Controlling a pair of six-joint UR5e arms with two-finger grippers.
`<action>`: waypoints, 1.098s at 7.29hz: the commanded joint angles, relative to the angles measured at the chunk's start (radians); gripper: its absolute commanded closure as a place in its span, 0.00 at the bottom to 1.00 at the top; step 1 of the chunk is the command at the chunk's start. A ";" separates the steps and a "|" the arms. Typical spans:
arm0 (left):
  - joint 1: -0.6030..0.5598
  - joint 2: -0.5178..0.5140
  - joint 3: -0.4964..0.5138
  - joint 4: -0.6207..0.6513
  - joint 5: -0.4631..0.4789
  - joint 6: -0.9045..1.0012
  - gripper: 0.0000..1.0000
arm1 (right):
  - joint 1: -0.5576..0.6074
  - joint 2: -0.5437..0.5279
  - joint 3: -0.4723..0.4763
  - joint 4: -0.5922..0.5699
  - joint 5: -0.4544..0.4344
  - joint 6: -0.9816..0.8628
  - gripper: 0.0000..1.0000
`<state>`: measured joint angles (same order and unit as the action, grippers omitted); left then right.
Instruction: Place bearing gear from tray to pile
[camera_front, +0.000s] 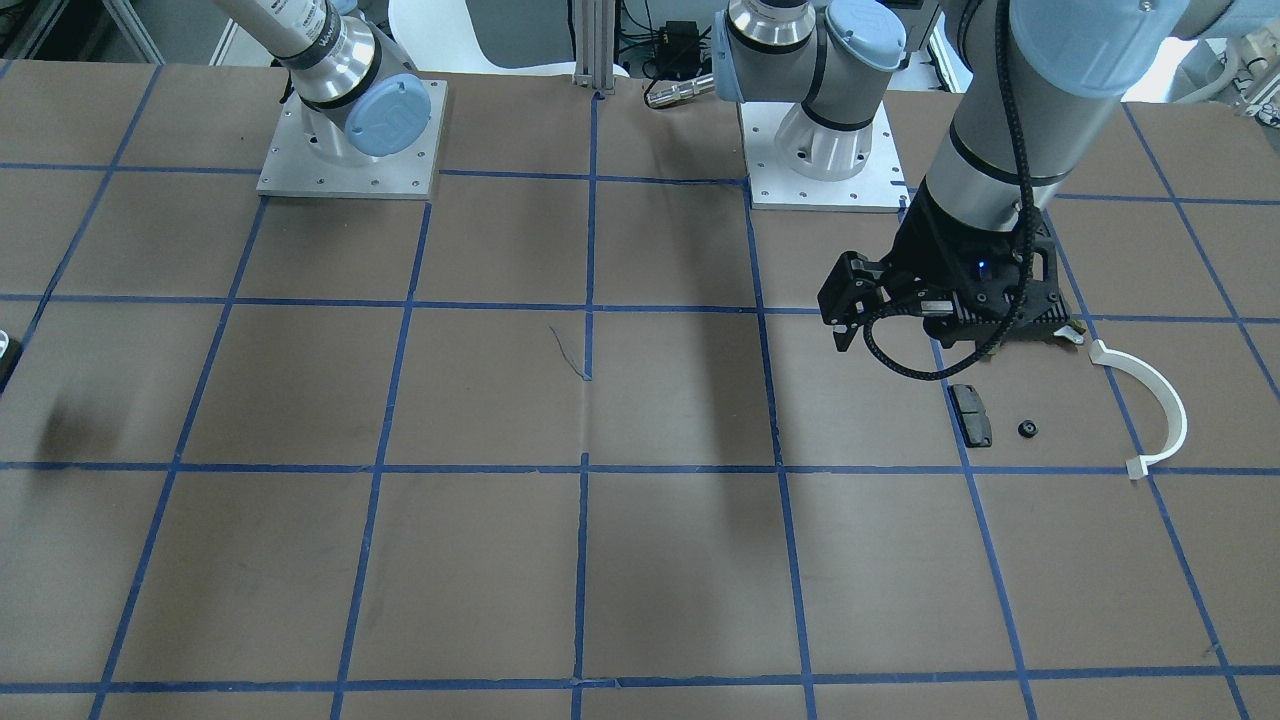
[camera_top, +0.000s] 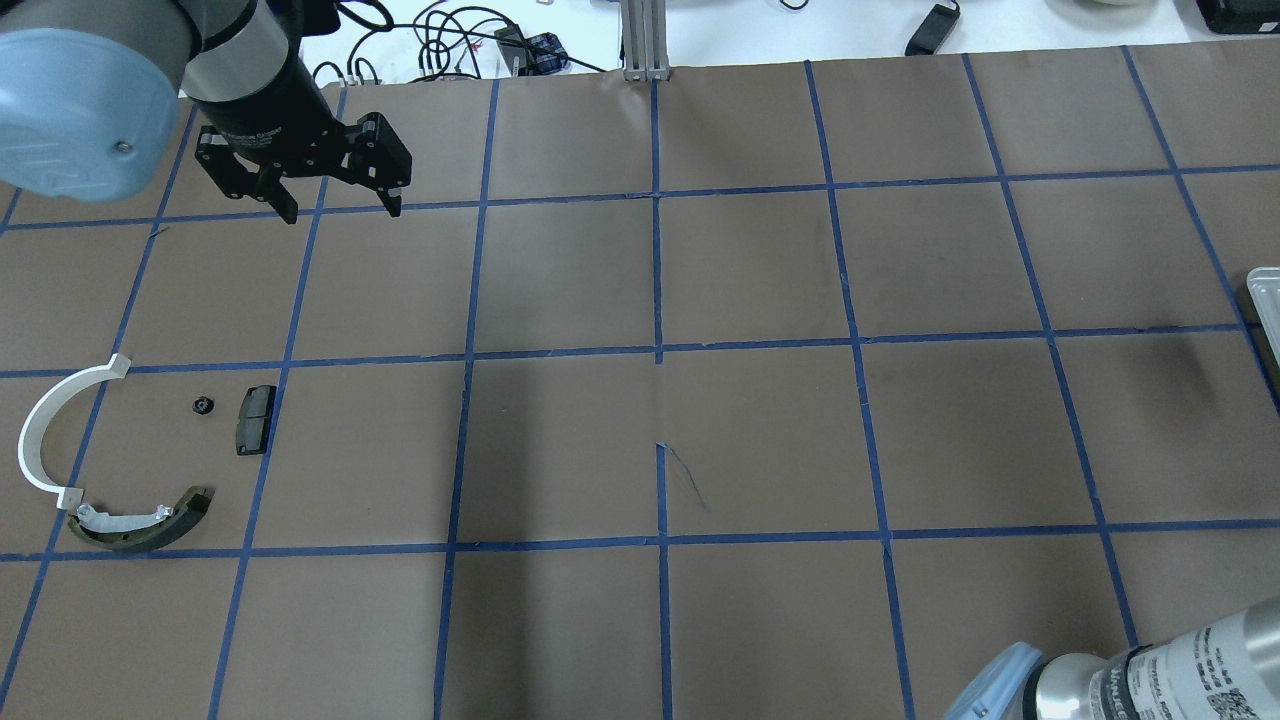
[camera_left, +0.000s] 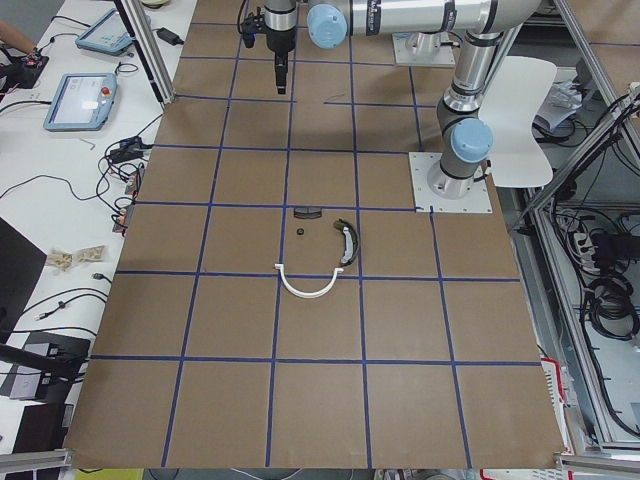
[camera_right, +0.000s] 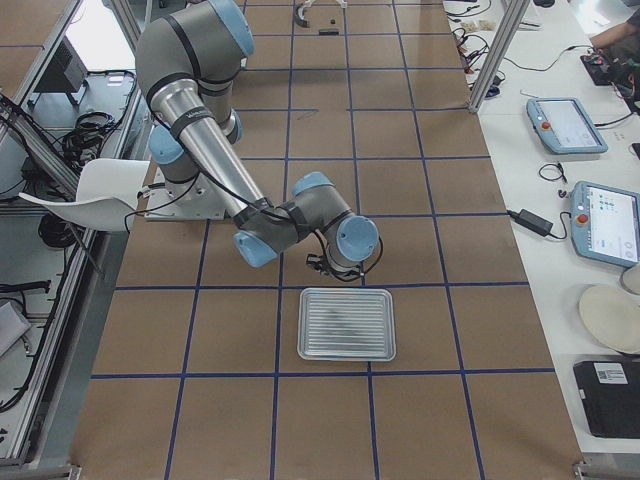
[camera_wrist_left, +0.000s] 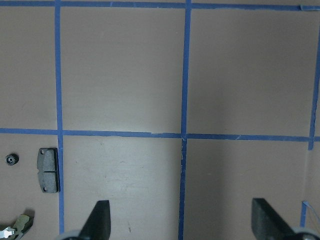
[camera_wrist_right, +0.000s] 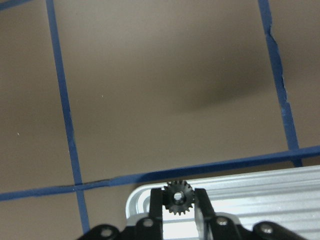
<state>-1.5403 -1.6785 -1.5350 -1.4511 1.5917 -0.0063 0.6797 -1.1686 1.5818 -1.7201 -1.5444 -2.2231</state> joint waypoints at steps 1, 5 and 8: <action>0.000 0.000 0.000 0.000 0.001 0.000 0.00 | 0.132 -0.017 0.009 0.034 0.059 0.232 1.00; 0.000 0.000 0.000 0.000 0.001 0.002 0.00 | 0.455 -0.032 0.032 0.037 0.238 0.709 1.00; 0.002 0.000 0.000 0.000 0.001 0.008 0.00 | 0.725 -0.031 0.052 -0.082 0.316 1.097 1.00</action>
<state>-1.5399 -1.6782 -1.5355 -1.4511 1.5922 -0.0015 1.2904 -1.1997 1.6296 -1.7471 -1.2496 -1.2918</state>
